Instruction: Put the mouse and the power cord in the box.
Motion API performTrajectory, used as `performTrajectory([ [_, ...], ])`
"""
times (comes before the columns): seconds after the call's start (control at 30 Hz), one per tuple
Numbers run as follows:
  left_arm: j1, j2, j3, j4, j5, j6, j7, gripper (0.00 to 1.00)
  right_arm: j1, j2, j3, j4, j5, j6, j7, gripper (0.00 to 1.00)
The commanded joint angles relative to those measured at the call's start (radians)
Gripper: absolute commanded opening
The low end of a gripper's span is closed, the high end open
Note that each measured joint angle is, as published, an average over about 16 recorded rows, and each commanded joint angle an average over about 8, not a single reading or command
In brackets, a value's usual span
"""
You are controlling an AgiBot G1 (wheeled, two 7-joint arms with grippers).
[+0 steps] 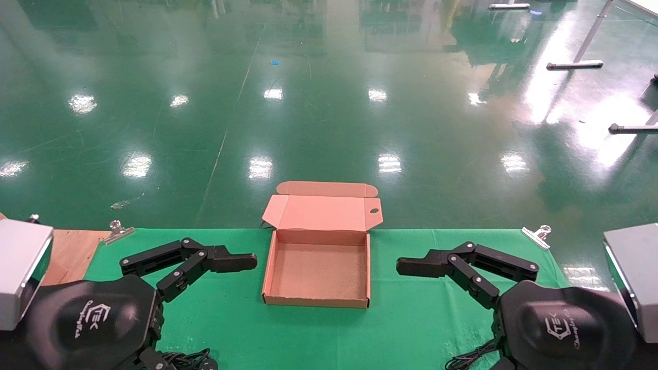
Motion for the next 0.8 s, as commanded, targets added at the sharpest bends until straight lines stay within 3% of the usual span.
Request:
performTrajectory([
  [0.03,0.000,0.000,0.000,0.000,0.000,0.000,0.000,1.00,0.000,0.000,0.000,0.000,0.000,0.000,0.000,1.00],
  [0.8,0.000,0.000,0.000,0.000,0.000,0.000,0.000,1.00,0.000,0.000,0.000,0.000,0.000,0.000,0.000,1.00],
])
